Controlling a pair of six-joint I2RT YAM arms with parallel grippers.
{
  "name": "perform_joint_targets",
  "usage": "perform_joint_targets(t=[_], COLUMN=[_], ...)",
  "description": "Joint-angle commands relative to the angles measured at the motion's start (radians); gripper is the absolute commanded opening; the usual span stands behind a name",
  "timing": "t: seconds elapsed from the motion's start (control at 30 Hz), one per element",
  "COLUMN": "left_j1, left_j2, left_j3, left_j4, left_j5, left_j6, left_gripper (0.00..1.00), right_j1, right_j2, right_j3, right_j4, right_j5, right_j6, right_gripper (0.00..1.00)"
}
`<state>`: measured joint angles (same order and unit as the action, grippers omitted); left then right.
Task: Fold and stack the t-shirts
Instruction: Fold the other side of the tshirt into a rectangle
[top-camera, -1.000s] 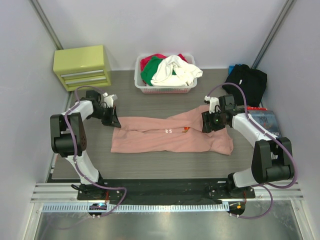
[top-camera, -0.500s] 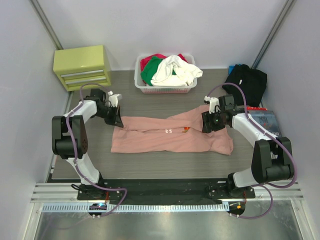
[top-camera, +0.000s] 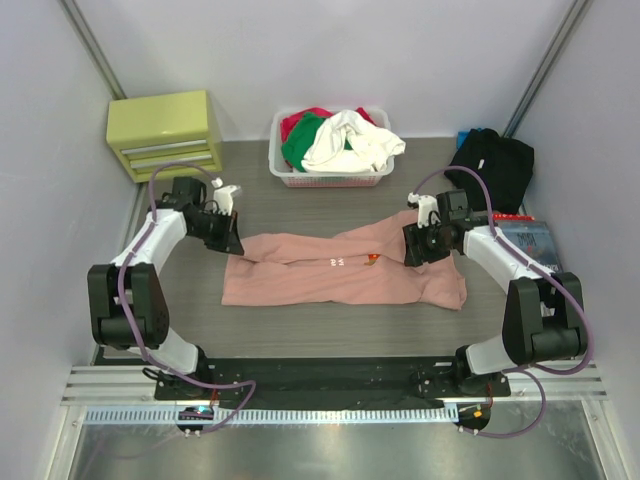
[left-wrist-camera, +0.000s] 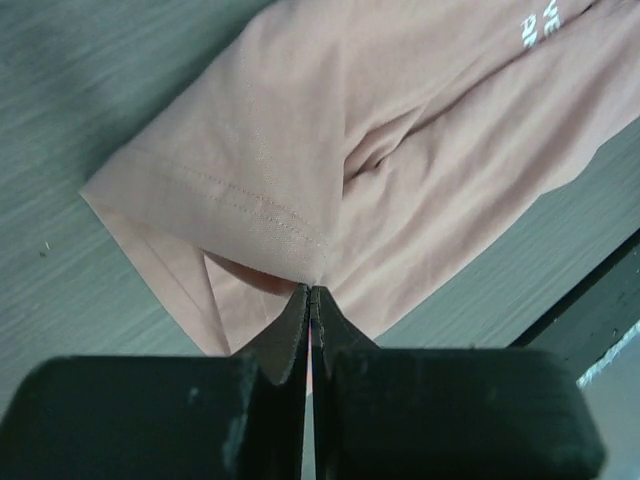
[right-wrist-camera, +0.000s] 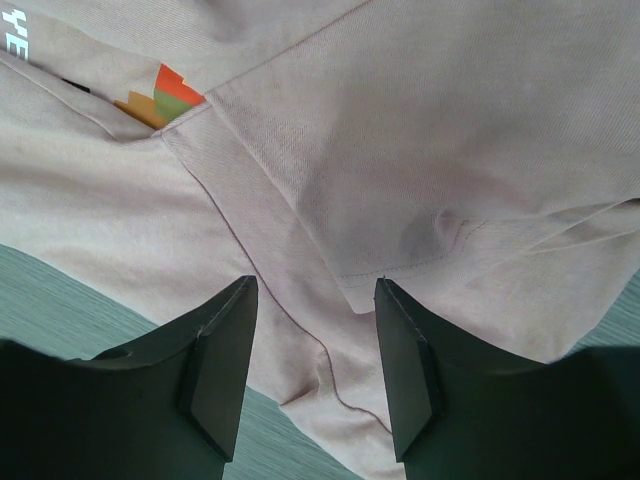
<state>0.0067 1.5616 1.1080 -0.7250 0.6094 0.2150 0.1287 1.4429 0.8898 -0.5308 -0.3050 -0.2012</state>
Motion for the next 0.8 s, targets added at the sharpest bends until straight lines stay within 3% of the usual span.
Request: perform_joint_targets(t=[0.0, 0.33, 0.43, 0.53, 0.77], left_j1=[0.003, 0.006, 0.024, 0.042, 0.099], left_j2=[-0.026, -0.026, -0.006, -0.020, -0.105], left_j3=[-0.020, -0.043, -0.046, -0.066, -0.056], left_j4=[-0.108, -0.091, -0.076, -0.042, -0.037], left_j5=[-0.029, -0.160, -0.163, -0.191, -0.149], left_j6=[0.079, 0.093, 0.098, 0.104, 0.124], left_gripper=[0.00, 0.02, 0.44, 0.52, 0.54], right_j1=[0.003, 0.005, 0.003, 0.003, 0.005], right_j2=[-0.010, -0.018, -0.030, -0.041, -0.094], right_j3=[0.001, -0.002, -0.006, -0.012, -0.023], right_j4=[0.020, 0.017, 0.017, 0.020, 0.018], right_j5=[-0.009, -0.008, 0.007, 0.038, 0.061], right_j6=[-0.010, -0.007, -0.007, -0.009, -0.004], right_gripper=[0.56, 0.56, 0.59, 0.61, 0.60])
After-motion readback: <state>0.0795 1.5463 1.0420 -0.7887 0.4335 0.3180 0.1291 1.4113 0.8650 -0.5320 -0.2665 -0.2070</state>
